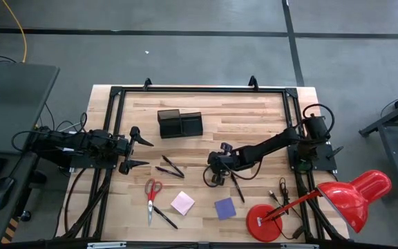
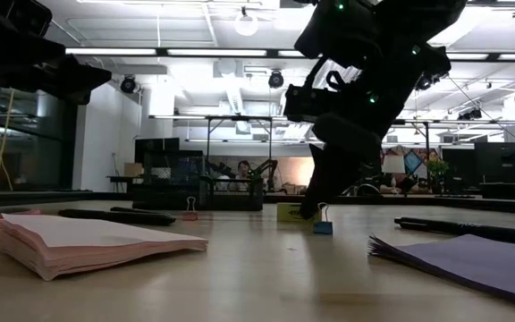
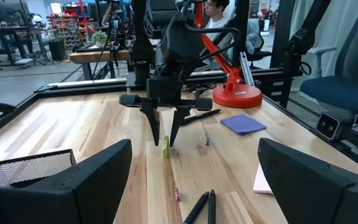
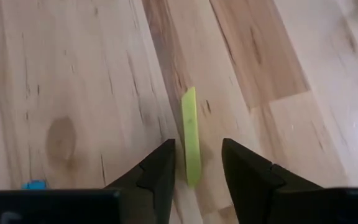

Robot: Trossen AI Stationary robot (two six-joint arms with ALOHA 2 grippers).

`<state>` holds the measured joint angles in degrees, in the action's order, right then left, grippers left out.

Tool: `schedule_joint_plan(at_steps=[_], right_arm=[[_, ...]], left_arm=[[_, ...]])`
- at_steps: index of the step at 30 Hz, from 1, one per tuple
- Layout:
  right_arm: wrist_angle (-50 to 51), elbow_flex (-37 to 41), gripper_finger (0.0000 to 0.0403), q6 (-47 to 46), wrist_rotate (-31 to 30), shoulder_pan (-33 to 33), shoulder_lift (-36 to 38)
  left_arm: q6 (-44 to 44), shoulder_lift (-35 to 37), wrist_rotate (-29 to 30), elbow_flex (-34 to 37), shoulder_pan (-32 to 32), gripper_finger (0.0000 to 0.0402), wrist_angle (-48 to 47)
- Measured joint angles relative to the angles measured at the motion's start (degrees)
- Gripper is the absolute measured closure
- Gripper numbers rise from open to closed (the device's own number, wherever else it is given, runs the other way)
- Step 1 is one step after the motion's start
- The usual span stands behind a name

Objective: Pick and place office supplies into organizer
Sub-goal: Put the yellow eraser into the black desk organizer

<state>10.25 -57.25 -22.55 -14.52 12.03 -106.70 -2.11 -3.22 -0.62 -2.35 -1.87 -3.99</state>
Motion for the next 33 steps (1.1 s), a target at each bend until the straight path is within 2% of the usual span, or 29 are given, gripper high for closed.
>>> schedule_joint_plan(at_steps=[14, 20, 28, 33], right_arm=[[-1.28, 0.00, 0.0394, 0.50, 0.21, -0.02, -0.34], [-4.21, 0.00, 0.0376, 1.87, -0.22, -0.04, -0.34], [-11.17, 0.00, 0.0397, 6.93, -0.34, -1.57, -0.34], [-15.37, 0.00, 0.0384, 10.70, 0.04, -3.73, -0.34]], left_arm=[[0.02, -0.02, 0.00, 0.00, -0.01, 0.0066, 0.00], [-0.02, -0.02, 0.00, 0.00, -0.02, 0.0066, 0.01], [-0.09, -0.02, 0.00, 0.00, -0.01, 0.0066, 0.02], [-0.18, -0.02, 0.00, 0.00, -0.02, 0.0066, 0.02]])
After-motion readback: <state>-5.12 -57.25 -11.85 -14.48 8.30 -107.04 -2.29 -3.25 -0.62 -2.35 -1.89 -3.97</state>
